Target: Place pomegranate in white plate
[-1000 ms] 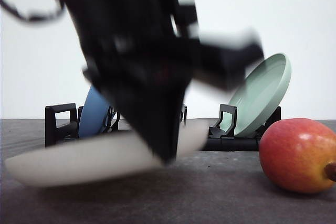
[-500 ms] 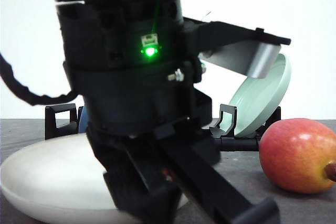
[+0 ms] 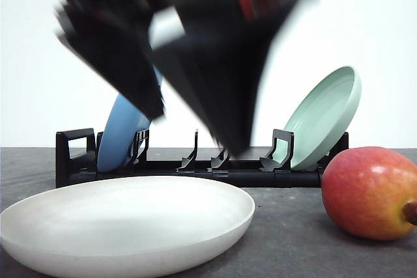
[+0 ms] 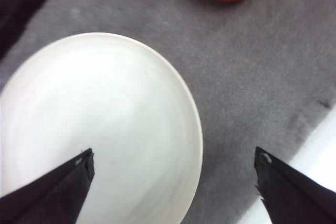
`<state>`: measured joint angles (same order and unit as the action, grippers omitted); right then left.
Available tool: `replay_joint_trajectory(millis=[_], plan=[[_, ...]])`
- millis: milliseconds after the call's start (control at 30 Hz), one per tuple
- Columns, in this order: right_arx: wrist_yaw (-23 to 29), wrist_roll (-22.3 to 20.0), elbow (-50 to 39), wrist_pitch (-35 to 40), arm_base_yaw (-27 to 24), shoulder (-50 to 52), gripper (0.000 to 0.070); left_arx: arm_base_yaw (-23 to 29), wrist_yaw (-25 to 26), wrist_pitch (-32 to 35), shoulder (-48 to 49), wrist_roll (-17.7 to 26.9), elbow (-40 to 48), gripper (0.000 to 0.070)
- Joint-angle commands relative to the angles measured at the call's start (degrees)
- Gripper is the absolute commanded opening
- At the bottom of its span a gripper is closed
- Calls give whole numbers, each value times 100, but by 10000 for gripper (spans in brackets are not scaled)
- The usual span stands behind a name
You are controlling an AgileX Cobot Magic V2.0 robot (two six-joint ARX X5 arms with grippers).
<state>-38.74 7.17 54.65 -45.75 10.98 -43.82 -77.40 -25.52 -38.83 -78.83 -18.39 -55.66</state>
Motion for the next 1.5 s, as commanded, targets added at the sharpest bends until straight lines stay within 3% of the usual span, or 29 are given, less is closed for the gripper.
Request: replay_joint_trajectory(millis=[0, 233, 467, 867, 1167, 1267, 1400, 1467], plan=[[71, -174, 105, -105, 99, -202, 568, -84, -20, -103, 264, -217, -109, 600], [700, -209, 105, -544, 410, -1168, 575, -86, -17, -723, 1649, -233, -109, 597], [1328, -205, 105, -555, 712, -2163, 697, -86, -3, -1343, 2818, -530, -109, 596], [2223, -206, 105, -566, 1272, -3742, 700, -90, 365, -1412, 4498, -586, -109, 593], [2421, -206, 105, -413, 1529, -4556, 699, -90, 363, -1434, 5249, -797, -109, 593], [2423, -204, 105, -353, 1554, -4653, 658, -88, 363, -1434, 5326, -804, -109, 593], [2421, -197, 107, -386, 1576, -4655, 508, -88, 358, -1432, 5342, -803, -109, 593], [2421, -195, 121, -422, 1578, -4655, 491, -88, 352, -1429, 5340, -802, -109, 593]])
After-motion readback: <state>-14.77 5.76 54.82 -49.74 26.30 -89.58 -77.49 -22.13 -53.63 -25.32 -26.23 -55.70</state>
